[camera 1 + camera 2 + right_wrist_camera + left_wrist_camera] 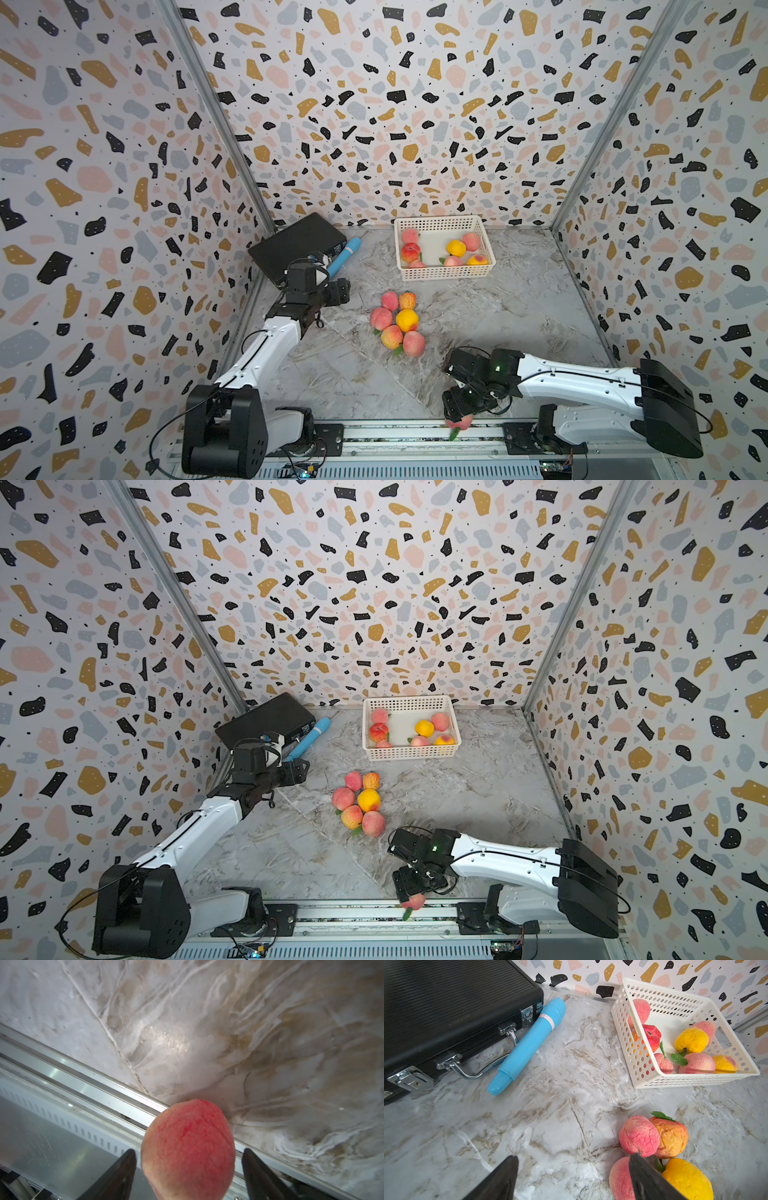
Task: Put the peaches into the basket
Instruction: Pick up the peach from the center of the board, then place the peach in the basket.
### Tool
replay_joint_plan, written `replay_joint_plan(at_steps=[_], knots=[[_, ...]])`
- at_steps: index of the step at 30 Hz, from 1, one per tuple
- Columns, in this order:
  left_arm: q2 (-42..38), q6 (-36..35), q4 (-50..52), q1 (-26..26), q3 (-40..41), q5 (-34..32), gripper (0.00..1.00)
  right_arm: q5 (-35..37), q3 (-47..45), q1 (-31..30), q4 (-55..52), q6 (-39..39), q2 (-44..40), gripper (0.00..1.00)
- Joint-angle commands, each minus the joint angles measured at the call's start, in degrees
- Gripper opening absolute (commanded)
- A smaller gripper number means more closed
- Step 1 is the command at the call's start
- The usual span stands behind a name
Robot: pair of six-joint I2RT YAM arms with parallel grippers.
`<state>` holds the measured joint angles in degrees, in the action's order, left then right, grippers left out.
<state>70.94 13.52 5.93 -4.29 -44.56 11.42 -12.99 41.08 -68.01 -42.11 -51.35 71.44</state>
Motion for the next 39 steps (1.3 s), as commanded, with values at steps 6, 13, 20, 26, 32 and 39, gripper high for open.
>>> replay_joint_plan(at_steps=[6, 13, 20, 26, 32, 39], knots=[[-1.42, -0.74, -0.92, -0.01, 0.25, -0.72, 0.85, 3.15, 1.15, -0.65, -2.08, -0.52, -0.61, 0.62], [-1.64, 0.25, -0.56, -0.01, 0.27, 0.34, 0.85, 11.92, 11.85, 6.48, -11.38, 9.72, -3.15, 0.57], [-3.61, 4.43, 4.9, -0.8, -0.07, 3.11, 0.83, 20.19, 27.08, 24.77, -6.66, 23.5, 2.83, 0.58], [-6.42, 6.21, 13.92, -4.93, -0.76, 6.61, 0.84, 19.89, 41.34, 35.31, 4.17, 32.25, 17.77, 0.59], [-9.56, 7.1, 19.82, -11.45, -0.07, 7.52, 0.86, 17.84, 56.34, 41.2, 10.44, 36.96, 35.53, 0.59], [-8.87, 8.68, 20.66, -18.61, 0.85, 6.95, 0.87, 15.98, 70.87, 42.76, 10.8, 40.78, 49.56, 0.59]])
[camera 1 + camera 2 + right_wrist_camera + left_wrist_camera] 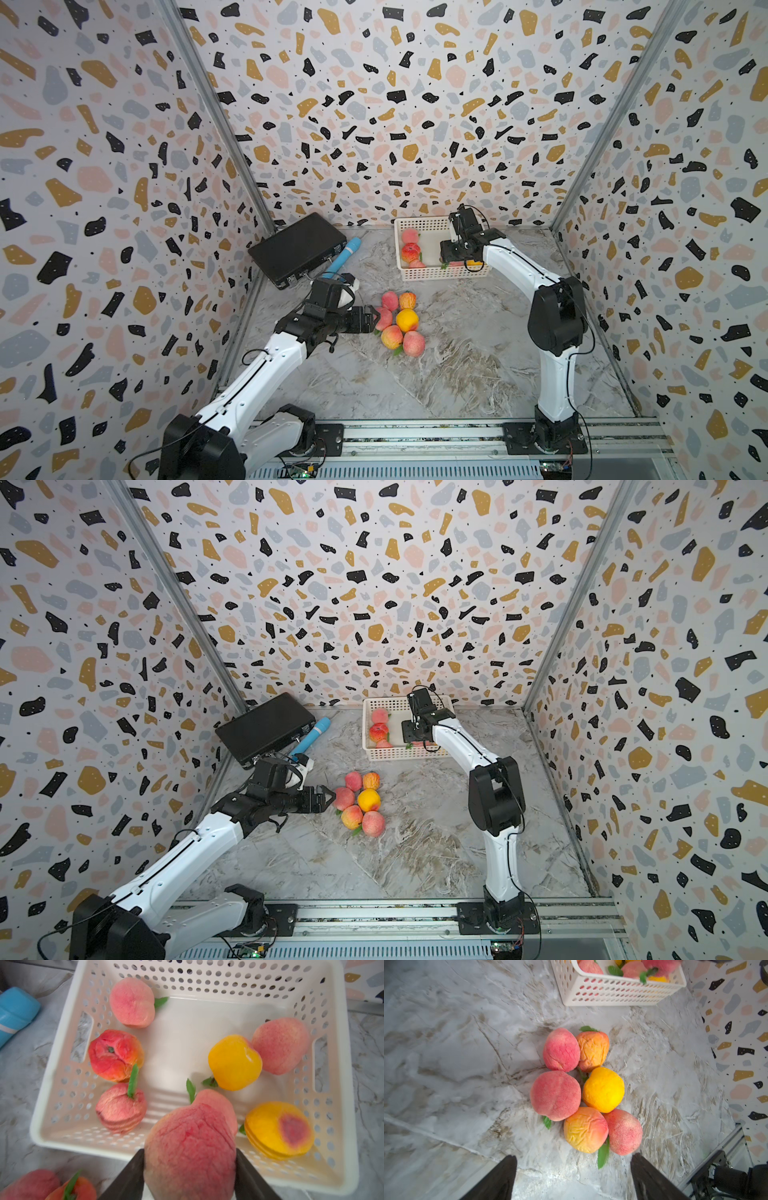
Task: Put the peaches into the basket
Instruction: Place the peach in the basket.
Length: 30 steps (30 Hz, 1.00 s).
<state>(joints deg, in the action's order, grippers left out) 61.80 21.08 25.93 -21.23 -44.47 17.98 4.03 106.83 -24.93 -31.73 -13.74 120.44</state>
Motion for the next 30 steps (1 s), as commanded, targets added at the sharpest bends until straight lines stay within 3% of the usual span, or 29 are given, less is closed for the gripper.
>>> replay_joint_plan(at_steps=[1, 10, 17, 25, 30], knots=[[0.69, 1.22, 0.35, -2.02, 0.89, 0.39, 0.87, -1.04, 6.23, -0.3, 0.35, 3.32, 1.94, 0.6], [6.76, 0.45, -2.14, -3.03, -0.53, 0.26, 0.88, -4.58, 9.84, -0.07, -0.18, 2.1, 8.91, 0.64], [12.31, 0.45, -4.92, -3.8, -1.93, -0.15, 0.86, -4.69, 9.43, -0.12, 0.75, 1.82, 8.65, 0.81], [18.56, -0.39, -5.93, -3.82, -5.77, -3.91, 0.85, -3.56, 9.65, -0.11, -1.05, 2.63, 1.45, 0.86], [23.7, -2.1, -5.37, -3.82, -9.6, -5.71, 0.83, -2.56, 1.74, -0.1, 1.03, 2.45, -7.78, 0.86]])
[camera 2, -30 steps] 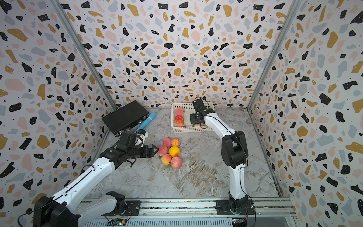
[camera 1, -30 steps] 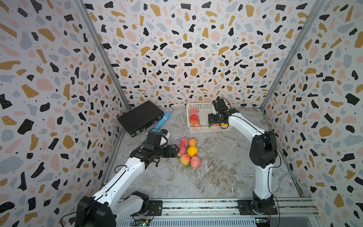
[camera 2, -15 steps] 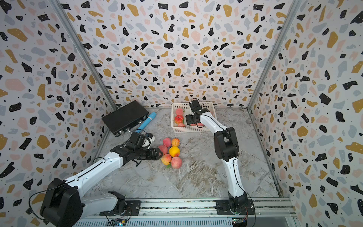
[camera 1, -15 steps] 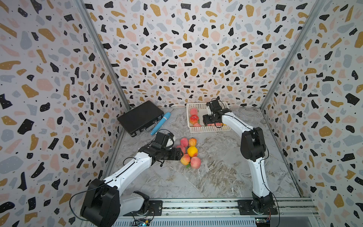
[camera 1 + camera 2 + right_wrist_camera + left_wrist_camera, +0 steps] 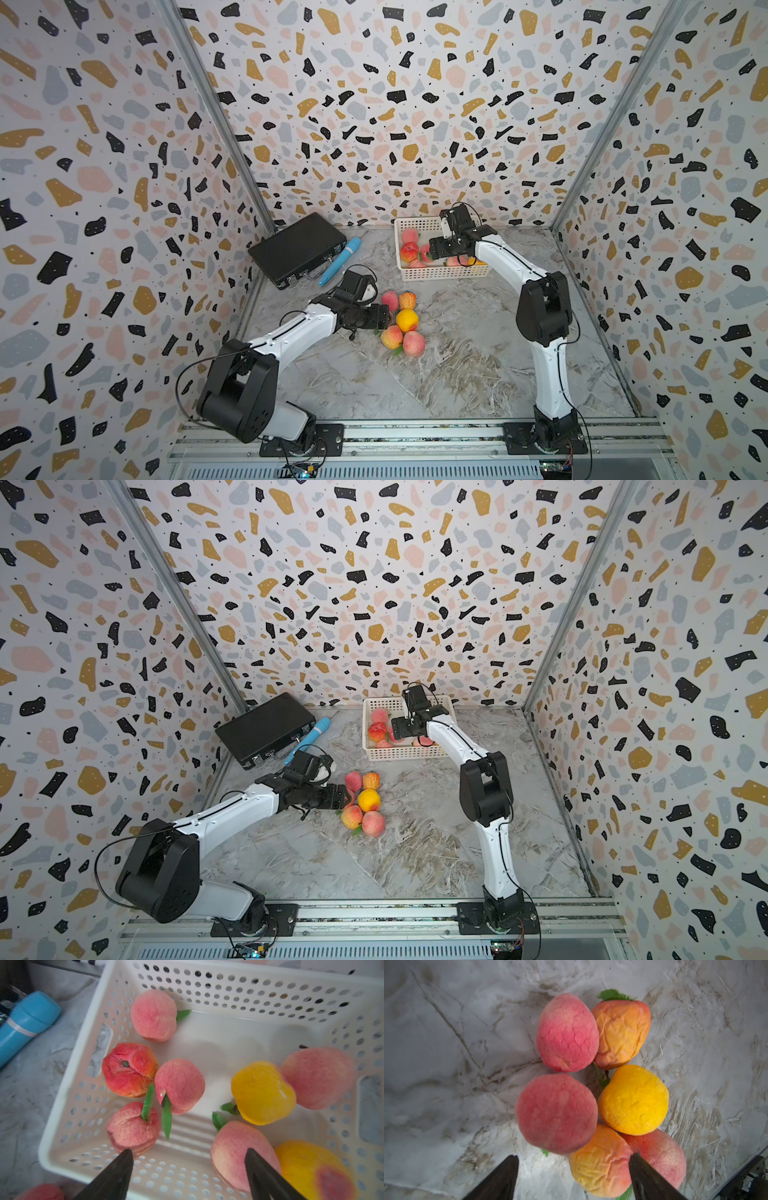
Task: Put the peaches into the basket
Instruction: Place the peach in the basket, then pick up the peach from the center of the board.
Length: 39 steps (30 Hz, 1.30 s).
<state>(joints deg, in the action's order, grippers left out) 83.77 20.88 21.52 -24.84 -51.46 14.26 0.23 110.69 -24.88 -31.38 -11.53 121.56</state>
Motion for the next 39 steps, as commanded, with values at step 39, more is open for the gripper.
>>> replay_joint_plan(at_steps=[39], knots=[[0.75, -11.16, 16.52, -4.05, -22.88, -9.69, 0.53, 8.86, -37.9, 0.53, 5.19, -1.36, -46.93, 0.91]])
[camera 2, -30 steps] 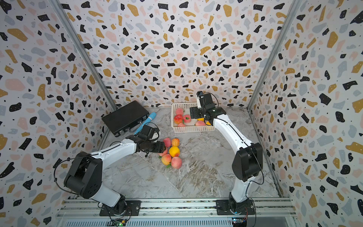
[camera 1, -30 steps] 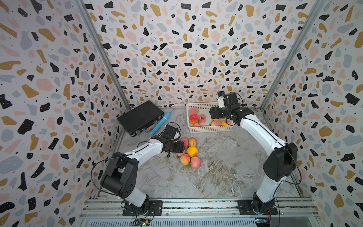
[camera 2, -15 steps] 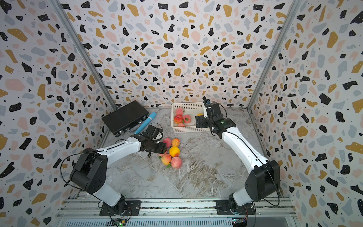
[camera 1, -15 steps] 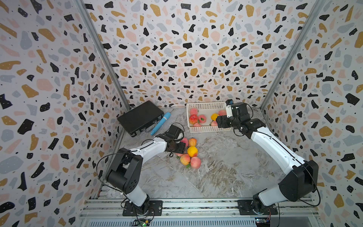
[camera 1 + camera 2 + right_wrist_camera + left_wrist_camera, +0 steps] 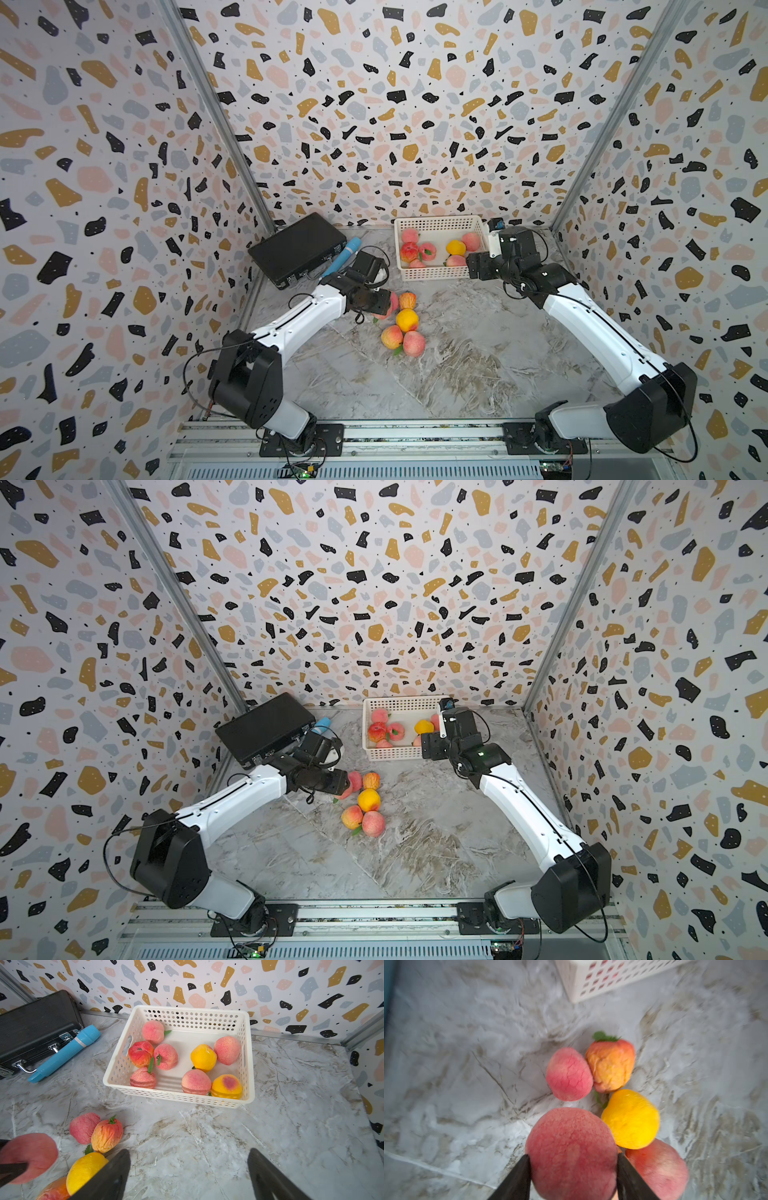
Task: Put the peaches into the basket
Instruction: Pick up the peach from the center of the board, then place the peach in the basket.
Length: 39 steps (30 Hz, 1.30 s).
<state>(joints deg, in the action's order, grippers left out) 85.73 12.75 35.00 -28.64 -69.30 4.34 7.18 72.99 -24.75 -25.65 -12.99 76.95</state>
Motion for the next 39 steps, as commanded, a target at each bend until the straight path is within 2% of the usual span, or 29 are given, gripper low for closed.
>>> replay_joint_plan(at_steps=[1, 9, 18, 24, 27, 31, 39], knots=[[-0.36, -3.72, 3.03, -0.26, -7.33, 0.8, 0.53, 2.17, -0.54, 0.65, -0.59, -0.2, -2.37, 0.91], [15.67, -8.12, 0.04, -0.35, -28.82, 3.88, 0.54, 1.99, -4.56, 3.7, -0.98, -3.26, -4.31, 0.91], [34.91, -10.53, -8.81, -1.7, -45.65, 8.88, 0.55, -0.96, -12.48, 7.24, 0.38, -7.46, -9.03, 0.91], [46.84, -13.25, -5.82, -3.86, -58.55, 7.71, 0.55, -2.56, -14.97, 7.68, -0.43, -7.81, -10.72, 0.91], [49.42, -14.18, -4.71, -4.57, -60.96, 7.27, 0.55, -2.65, -15.73, 7.79, -0.55, -7.49, -11.03, 0.91], [50.06, -15.12, -4.79, -5.18, -59.41, 6.06, 0.56, -3.22, -16.11, 7.88, -0.13, -7.57, -10.72, 0.91], [51.15, -16.2, -4.08, -5.37, -57.79, 3.71, 0.67, -5.39, -16.06, 7.88, 0.17, -7.85, -9.64, 0.91]])
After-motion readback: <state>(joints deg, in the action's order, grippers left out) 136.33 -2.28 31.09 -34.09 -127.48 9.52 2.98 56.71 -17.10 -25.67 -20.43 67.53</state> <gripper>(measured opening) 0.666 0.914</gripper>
